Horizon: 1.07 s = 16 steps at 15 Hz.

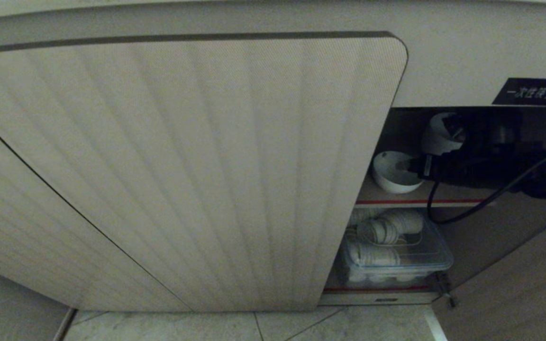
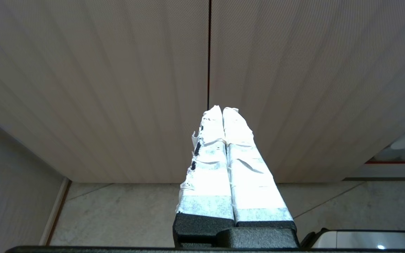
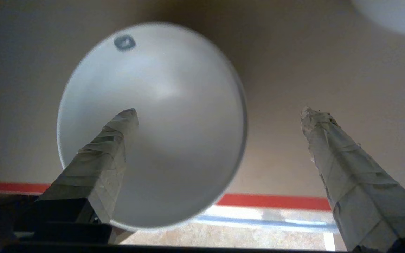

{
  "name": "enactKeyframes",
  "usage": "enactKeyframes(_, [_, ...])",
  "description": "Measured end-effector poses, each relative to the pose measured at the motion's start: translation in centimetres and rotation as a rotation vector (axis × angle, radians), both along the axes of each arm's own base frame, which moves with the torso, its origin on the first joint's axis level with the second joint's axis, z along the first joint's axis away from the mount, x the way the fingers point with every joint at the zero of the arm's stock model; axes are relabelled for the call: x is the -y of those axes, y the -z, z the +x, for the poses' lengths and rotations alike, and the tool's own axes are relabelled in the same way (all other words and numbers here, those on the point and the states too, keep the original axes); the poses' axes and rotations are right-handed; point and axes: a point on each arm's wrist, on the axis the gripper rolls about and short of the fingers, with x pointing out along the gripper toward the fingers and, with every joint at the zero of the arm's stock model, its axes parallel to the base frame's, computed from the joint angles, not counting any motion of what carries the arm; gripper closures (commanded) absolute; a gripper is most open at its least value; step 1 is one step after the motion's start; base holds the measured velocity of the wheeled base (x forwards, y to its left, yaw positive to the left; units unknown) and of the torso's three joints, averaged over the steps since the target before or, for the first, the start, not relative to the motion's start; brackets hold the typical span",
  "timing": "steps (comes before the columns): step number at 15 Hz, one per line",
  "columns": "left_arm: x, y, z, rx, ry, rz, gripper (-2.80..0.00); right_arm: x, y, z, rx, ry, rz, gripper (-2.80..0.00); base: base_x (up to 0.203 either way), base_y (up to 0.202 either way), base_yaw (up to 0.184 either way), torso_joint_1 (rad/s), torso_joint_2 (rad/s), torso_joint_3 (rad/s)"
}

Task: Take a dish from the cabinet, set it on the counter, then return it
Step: Take the bowl from the cabinet

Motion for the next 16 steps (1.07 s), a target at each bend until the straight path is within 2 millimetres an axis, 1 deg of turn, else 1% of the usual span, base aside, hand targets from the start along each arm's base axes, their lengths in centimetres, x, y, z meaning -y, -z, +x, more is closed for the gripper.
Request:
enactKeyframes(9, [0.0, 0.0, 0.0, 0.0, 0.0, 0.0, 0.0, -0.1, 0.4, 1.1, -0.042, 0.001, -0.008, -2.8, 0.0, 0.0, 0.0, 0.0, 0.0, 0.0])
enactKeyframes(12, [0.0, 0.0, 0.0, 0.0, 0.0, 0.0, 0.0, 0.0, 0.8, 1.4, -0.054, 0.048, -0.029, -2.8, 0.0, 0.0, 0.0, 0.0, 0.0, 0.0])
enactKeyframes(16, [0.0, 0.0, 0.0, 0.0, 0.0, 0.0, 0.0, -0.2, 0.9, 1.8, -0.066, 0.047, -0.03, -2.8, 0.0, 0.0, 0.0, 0.0, 0.0, 0.0])
